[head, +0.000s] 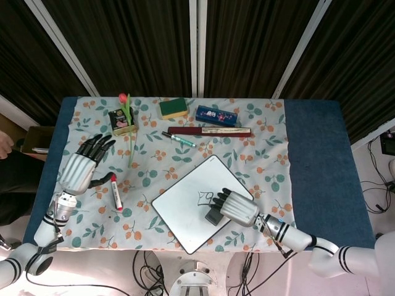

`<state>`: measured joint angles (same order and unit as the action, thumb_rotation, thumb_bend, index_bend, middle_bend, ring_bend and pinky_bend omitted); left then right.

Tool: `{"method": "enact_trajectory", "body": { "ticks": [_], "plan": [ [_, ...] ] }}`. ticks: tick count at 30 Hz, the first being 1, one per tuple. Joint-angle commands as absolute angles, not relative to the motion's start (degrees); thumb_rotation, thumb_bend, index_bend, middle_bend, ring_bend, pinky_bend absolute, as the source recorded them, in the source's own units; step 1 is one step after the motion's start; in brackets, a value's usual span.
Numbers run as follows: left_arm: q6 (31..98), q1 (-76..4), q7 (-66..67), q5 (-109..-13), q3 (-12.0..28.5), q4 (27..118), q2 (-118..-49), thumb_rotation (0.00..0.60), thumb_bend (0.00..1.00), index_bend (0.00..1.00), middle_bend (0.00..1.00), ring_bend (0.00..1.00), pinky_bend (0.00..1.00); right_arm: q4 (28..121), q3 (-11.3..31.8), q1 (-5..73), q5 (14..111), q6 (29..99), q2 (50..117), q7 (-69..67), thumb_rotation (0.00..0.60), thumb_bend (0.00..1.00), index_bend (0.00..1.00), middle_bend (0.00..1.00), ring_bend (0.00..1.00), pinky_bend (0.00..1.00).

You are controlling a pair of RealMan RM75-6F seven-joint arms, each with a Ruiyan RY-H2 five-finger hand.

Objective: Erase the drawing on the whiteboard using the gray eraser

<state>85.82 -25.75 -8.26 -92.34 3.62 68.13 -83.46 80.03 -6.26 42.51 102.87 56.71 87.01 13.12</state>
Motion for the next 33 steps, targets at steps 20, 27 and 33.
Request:
{"method": "enact_trajectory", "body": {
  "ticks": [20, 27, 33],
  "plan": [
    [86.8, -24.4, -10.2, -92.7, 4.0, 67.2, -82.8, 0.599, 0.2, 0.12, 0.1, 0.07, 0.19, 68.1, 4.5, 47.2, 92.9, 51.8, 98.0, 15.3, 0.6, 0.46, 0.55, 0.49, 0.38, 0.4],
    [86.8, -24.2, -10.5, -92.9, 4.0, 67.0, -82.7, 0.6, 0.2, 0.12, 0.1, 0.07, 0.19, 68.9, 5.0, 47.0, 91.4, 52.6, 96.6, 15.9, 0.6, 0.46, 0.55, 0.49, 0.38, 0.4],
    [86.7, -24.2, -10.4, -93.1, 3.9, 66.8, -83.2, 0.598, 0.2, 0.12, 0.1, 0.07, 0.19, 71.8, 2.9, 46.9, 92.6, 52.7, 95.5, 16.3, 0.6, 0.46, 0.55, 0.5, 0.38, 0.4]
  ]
}}
